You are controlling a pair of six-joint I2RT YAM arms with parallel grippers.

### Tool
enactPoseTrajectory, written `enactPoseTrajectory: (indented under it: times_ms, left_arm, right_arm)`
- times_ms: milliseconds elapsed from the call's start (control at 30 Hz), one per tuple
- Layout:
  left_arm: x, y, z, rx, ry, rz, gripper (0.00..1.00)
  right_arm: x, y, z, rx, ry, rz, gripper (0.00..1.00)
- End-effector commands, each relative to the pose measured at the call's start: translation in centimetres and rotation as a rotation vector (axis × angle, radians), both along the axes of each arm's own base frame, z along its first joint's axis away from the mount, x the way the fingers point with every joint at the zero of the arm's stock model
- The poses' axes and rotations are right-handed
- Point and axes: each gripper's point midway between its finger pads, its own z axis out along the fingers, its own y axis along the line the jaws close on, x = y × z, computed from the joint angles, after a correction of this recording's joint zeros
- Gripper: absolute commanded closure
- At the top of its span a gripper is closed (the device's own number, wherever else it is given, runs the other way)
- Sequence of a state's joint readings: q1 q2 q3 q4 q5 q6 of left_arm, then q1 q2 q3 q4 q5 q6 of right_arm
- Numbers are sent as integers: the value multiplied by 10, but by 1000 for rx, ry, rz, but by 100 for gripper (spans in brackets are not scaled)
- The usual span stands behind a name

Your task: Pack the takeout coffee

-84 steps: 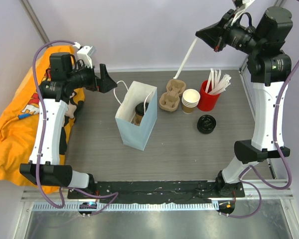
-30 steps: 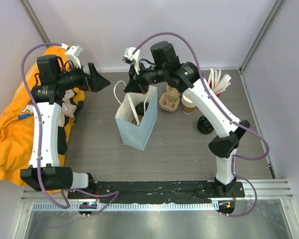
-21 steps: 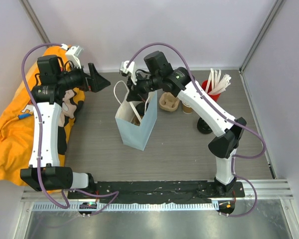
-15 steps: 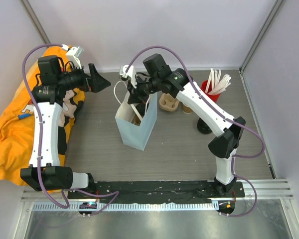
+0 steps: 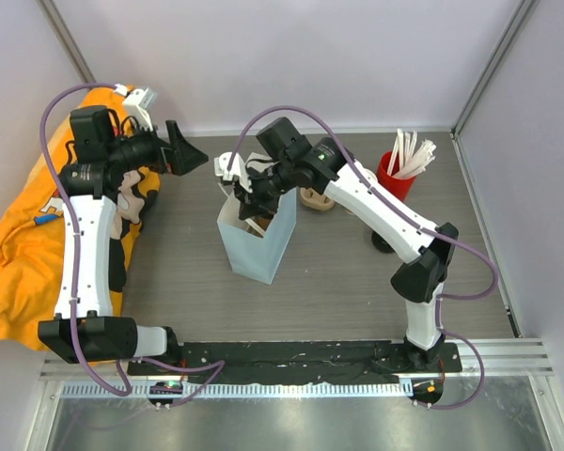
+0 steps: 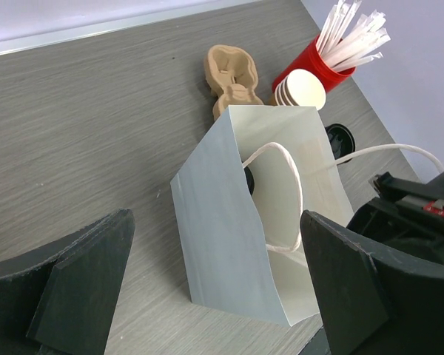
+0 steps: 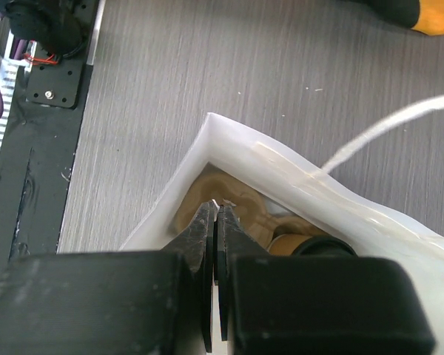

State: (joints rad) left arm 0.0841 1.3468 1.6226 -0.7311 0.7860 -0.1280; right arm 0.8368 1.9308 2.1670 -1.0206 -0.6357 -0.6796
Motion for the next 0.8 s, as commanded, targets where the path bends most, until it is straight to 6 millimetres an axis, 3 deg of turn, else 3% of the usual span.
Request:
enactPoseTrajectory:
  times_ms: [0,333,533,767]
  left_arm:
    - [-5,2,19,-5,-75,4,0]
    - [-7,0,20,-12,-75,-5,0]
    - [-8,-1,19,-17,-70,-13,0]
    - [-9,-2,19,-19,-72,-16,0]
  right_arm:
    - [-12,-1,16,28,-55,51,99]
    - [-5,8,-8,-25,-63,11,98]
    - [0,9,-2,-16,-81,-14,79]
    - [4,14,21,28,-105,-32,61]
